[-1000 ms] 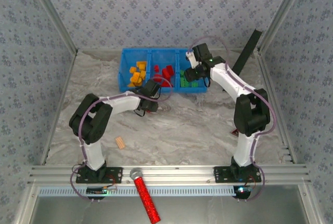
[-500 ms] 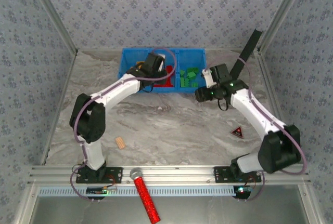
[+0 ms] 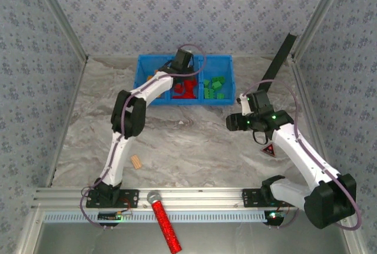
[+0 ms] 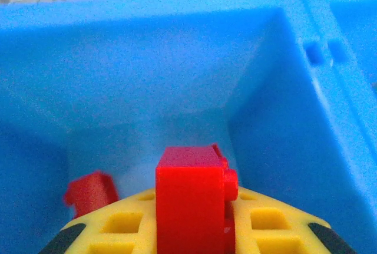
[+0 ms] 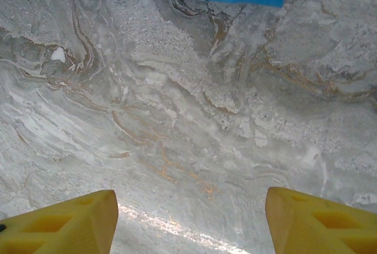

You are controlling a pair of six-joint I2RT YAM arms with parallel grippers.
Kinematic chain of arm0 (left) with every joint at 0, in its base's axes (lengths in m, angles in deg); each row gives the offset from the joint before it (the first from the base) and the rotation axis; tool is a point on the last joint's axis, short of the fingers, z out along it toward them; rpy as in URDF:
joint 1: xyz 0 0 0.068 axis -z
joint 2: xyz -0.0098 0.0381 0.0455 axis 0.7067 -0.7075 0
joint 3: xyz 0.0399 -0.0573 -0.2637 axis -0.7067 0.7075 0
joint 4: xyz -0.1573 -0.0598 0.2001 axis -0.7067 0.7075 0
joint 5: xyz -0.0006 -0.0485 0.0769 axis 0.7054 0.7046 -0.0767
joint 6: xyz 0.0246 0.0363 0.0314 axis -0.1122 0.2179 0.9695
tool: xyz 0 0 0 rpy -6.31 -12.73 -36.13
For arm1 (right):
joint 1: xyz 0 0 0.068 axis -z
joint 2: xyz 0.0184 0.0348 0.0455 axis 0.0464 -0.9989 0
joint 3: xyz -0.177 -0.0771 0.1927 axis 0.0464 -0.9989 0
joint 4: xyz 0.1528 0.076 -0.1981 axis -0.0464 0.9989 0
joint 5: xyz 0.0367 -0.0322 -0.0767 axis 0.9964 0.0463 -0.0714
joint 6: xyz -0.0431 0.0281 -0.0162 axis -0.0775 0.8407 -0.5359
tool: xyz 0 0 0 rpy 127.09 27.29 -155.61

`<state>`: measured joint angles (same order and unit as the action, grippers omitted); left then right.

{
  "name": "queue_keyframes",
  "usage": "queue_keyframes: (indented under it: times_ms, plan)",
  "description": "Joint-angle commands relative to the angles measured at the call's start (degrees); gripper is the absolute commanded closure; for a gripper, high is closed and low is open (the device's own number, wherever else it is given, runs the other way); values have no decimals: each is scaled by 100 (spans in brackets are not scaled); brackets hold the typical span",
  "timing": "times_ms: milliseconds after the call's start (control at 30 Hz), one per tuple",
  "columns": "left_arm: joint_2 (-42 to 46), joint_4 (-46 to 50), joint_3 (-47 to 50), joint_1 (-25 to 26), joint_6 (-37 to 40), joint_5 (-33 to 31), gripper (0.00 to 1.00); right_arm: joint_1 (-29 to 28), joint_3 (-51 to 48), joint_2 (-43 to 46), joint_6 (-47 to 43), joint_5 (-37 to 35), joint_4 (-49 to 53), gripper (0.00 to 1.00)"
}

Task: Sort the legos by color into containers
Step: Place the lego in the container.

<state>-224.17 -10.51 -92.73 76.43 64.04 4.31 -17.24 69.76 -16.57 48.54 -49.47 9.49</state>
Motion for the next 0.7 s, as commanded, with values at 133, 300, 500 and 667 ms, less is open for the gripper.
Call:
queue_keyframes:
  times_ms: [133, 300, 500, 667]
  plan:
    - [-1090, 310, -1828, -67, -36, 343, 86, -31, 64, -187, 128, 32, 239, 31]
    - [-1414, 347, -2164, -97, -140, 442, 84, -6, 181, -381, 34, -59, 272, 31]
    - [-1443, 353, -2034, -176, -184, 488, 79, -9, 512, -562, -74, -134, 502, 31]
    - [-1382, 264, -1758, -211, -246, 497, 70, -10, 634, -615, -155, -197, 614, 31]
